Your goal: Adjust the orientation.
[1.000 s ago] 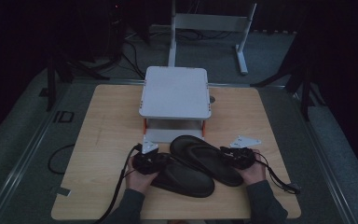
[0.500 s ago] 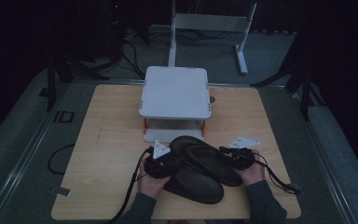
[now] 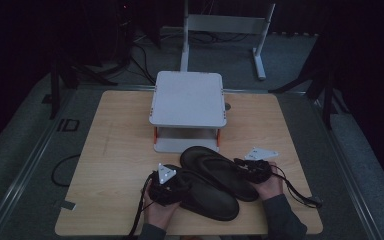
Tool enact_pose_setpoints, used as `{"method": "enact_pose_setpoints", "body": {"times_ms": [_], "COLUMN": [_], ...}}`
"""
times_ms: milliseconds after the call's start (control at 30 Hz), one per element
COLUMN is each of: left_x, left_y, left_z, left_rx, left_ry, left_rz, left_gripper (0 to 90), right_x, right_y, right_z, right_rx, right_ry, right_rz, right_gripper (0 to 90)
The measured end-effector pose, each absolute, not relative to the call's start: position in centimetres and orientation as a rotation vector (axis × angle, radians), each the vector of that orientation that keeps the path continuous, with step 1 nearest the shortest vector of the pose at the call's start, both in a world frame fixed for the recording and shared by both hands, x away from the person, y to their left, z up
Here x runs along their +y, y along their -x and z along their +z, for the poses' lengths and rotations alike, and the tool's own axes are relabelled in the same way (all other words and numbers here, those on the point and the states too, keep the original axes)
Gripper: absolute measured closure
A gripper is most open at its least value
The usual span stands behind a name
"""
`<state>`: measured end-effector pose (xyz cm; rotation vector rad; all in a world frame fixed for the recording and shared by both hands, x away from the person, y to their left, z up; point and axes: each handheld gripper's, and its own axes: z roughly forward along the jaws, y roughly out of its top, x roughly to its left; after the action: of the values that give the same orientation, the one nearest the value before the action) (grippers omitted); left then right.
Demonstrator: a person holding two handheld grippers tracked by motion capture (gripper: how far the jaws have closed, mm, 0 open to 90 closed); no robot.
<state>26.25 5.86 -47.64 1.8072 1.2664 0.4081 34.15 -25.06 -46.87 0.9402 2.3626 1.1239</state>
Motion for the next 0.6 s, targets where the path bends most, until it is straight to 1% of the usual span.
{"method": "enact_pose_setpoints", "body": {"times_ms": [267, 367, 600], "left_x": [5.8, 5.5, 5.4], "left_y": [-25.3, -24.9, -26.1], "left_z": [-47.7, -47.7, -47.5], "left_rx": [1.357, 1.371, 1.337], "left_ry": [-1.737, -1.734, -1.804], "left_rz": [0.368, 0.382, 0.348], "left_gripper": [24.6, 24.6, 25.2], "right_x": [-24.6, -24.2, -24.1], "right_y": [-34.2, -34.2, -33.9], "right_z": [-47.0, -47.0, -46.8], "right_rx": [2.352, 2.353, 2.361], "right_ry": [-0.956, -0.953, -0.956], "right_rz": [1.134, 1.144, 1.162], "right_gripper": [70.4, 70.3, 69.8]}}
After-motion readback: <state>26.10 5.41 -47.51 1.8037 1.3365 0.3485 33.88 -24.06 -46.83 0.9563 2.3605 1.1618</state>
